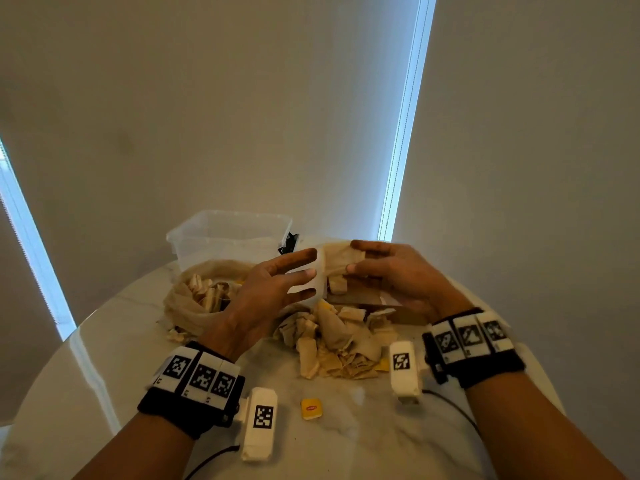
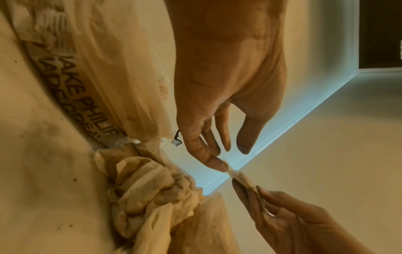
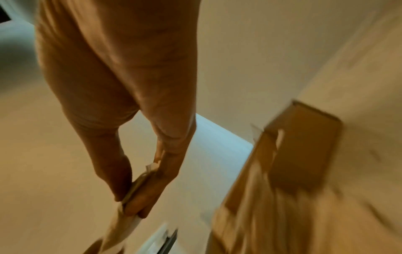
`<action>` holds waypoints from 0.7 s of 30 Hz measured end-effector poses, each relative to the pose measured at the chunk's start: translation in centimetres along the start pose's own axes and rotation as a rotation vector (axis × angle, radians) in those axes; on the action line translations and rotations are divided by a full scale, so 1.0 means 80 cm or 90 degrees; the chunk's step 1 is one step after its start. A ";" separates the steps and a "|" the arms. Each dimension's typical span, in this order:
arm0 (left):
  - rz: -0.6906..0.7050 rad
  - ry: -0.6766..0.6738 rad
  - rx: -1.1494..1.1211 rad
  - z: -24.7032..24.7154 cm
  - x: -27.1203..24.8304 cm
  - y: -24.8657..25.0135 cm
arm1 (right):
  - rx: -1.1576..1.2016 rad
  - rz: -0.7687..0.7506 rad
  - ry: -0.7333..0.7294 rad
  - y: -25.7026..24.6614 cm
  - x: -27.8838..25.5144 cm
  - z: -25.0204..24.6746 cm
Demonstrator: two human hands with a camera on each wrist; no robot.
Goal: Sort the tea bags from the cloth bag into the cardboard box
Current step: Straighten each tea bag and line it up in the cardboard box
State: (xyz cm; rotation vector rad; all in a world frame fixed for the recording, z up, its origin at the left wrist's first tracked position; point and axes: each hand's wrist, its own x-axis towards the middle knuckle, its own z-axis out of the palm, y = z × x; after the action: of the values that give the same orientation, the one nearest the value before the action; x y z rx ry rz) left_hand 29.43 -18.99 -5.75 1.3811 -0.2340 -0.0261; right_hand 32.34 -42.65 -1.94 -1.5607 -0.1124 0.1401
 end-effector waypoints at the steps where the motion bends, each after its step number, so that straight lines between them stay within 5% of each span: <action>1: 0.003 0.001 0.000 -0.001 0.001 -0.001 | -0.075 -0.014 0.035 -0.010 0.006 -0.015; 4: 0.002 0.001 -0.004 -0.001 0.001 -0.001 | -0.281 -0.007 0.094 -0.029 0.022 -0.051; 8: -0.001 0.007 0.022 0.003 0.000 -0.002 | -0.431 0.091 0.062 -0.016 0.038 -0.062; 21: -0.007 0.010 0.047 0.002 0.001 -0.007 | -0.524 0.191 -0.036 0.011 0.062 -0.021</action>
State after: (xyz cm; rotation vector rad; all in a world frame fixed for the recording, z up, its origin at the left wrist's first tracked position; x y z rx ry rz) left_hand 29.54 -19.26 -6.24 1.4557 -0.2161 -0.0154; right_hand 37.45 -43.47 -2.89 -2.3925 0.0310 0.4116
